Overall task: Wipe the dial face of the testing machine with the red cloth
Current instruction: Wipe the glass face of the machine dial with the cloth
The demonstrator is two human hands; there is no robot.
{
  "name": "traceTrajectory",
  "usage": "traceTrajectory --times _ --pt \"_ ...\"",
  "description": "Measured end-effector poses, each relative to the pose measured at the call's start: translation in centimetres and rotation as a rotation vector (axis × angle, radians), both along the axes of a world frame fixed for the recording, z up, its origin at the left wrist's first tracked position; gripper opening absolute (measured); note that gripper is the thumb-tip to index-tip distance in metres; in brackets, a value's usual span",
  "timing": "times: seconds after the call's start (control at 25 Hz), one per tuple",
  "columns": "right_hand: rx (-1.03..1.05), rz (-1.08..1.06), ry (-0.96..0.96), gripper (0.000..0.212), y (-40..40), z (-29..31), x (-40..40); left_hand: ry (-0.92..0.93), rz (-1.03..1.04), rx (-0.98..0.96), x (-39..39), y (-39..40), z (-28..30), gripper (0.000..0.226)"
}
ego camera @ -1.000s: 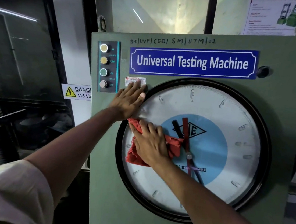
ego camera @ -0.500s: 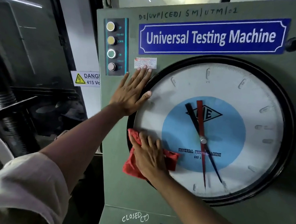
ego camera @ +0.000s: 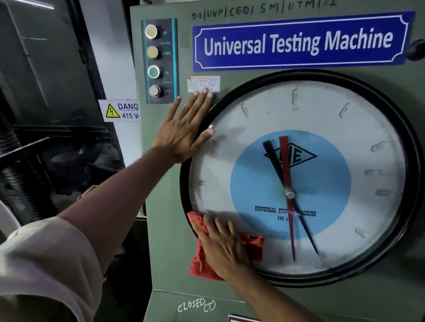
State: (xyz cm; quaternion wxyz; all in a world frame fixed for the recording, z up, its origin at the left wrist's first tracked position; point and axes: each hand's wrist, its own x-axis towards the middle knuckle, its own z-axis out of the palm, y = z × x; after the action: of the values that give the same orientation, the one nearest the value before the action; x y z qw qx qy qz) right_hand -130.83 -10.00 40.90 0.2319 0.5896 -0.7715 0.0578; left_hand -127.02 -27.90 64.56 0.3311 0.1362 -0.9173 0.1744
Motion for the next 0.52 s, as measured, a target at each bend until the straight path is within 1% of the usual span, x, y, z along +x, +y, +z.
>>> traceTrajectory --times 0.04,0.12,0.2,0.24,0.32,0.4,0.44,0.52 --pt "-0.036 -0.01 0.006 0.068 -0.9 1.1 0.1 0.005 0.001 0.001 0.1 0.0 0.0 0.076" --pt "-0.13 -0.045 -0.045 0.07 -2.9 3.6 0.4 0.007 0.002 0.004 0.0 0.1 -0.1 0.076" --pt "-0.15 -0.056 -0.067 0.071 -3.7 4.3 0.4 0.001 -0.003 -0.004 -0.1 0.0 -0.1 0.077" --pt "-0.127 -0.043 -0.056 0.072 -3.2 3.3 0.3 0.001 -0.006 -0.005 -0.1 0.0 -0.1 0.078" --pt "-0.003 -0.005 -0.053 0.073 -0.4 -0.3 -0.1 0.011 -0.004 -0.007 -0.1 0.0 -0.1 0.079" --pt "0.085 0.006 -0.088 0.07 2.9 -3.4 -0.4 0.019 -0.003 -0.002 -0.1 0.1 -0.3 0.078" --pt "0.106 -0.006 -0.094 0.068 3.6 -4.0 -0.6 0.024 -0.002 0.0 -0.1 0.1 -0.4 0.077" --pt "0.087 -0.022 -0.068 0.068 2.9 -3.3 -0.6 0.033 0.001 0.011 -0.2 0.1 -0.6 0.076"
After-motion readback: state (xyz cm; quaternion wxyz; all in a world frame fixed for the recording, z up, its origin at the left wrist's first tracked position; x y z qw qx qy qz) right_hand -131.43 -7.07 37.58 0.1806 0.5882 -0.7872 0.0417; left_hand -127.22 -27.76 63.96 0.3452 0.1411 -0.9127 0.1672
